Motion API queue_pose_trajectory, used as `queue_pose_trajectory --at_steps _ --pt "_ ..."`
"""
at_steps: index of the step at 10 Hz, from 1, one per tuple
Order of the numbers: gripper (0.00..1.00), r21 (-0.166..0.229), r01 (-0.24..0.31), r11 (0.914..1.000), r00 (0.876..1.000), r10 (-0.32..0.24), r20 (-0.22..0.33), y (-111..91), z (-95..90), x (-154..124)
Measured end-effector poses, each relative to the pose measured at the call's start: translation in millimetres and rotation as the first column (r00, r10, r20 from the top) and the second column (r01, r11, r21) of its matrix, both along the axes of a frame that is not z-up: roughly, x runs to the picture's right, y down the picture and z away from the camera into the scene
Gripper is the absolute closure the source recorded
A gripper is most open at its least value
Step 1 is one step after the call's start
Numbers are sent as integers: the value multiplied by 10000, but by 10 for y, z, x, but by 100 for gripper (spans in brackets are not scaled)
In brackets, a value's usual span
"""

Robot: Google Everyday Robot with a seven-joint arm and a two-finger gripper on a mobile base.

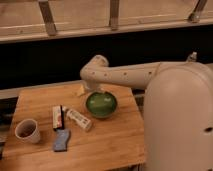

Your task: Stand the bottle upright

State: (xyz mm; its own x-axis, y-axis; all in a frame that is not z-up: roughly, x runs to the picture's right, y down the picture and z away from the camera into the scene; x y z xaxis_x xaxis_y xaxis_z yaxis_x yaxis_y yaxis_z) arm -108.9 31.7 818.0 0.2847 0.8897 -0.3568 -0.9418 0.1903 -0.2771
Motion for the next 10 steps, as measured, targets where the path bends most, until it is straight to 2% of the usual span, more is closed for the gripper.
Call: queue_pose_trajectory --at_steps 1,2,4,6,7,8,9,10 --pt "20 20 680 9977 9964 -680 504 68 -85 -299" --pt "20 38 845 9964 9946 -846 610 81 -104 -359" --pt "20 59 829 9965 9952 -831 526 67 -85 -299" --pt "20 134 1030 9946 9911 -1037 831 121 -68 -296" --pt "20 491 1592 9860 9760 -1646 1424 140 -48 -298" --pt "20 940 2398 9663 9441 -2546 2093 129 -27 -321" --pt "20 1281 2990 9456 9084 -3232 2654 129 -26 -388" --pt "20 1791 3668 9129 8593 -4063 3106 91 3 -472"
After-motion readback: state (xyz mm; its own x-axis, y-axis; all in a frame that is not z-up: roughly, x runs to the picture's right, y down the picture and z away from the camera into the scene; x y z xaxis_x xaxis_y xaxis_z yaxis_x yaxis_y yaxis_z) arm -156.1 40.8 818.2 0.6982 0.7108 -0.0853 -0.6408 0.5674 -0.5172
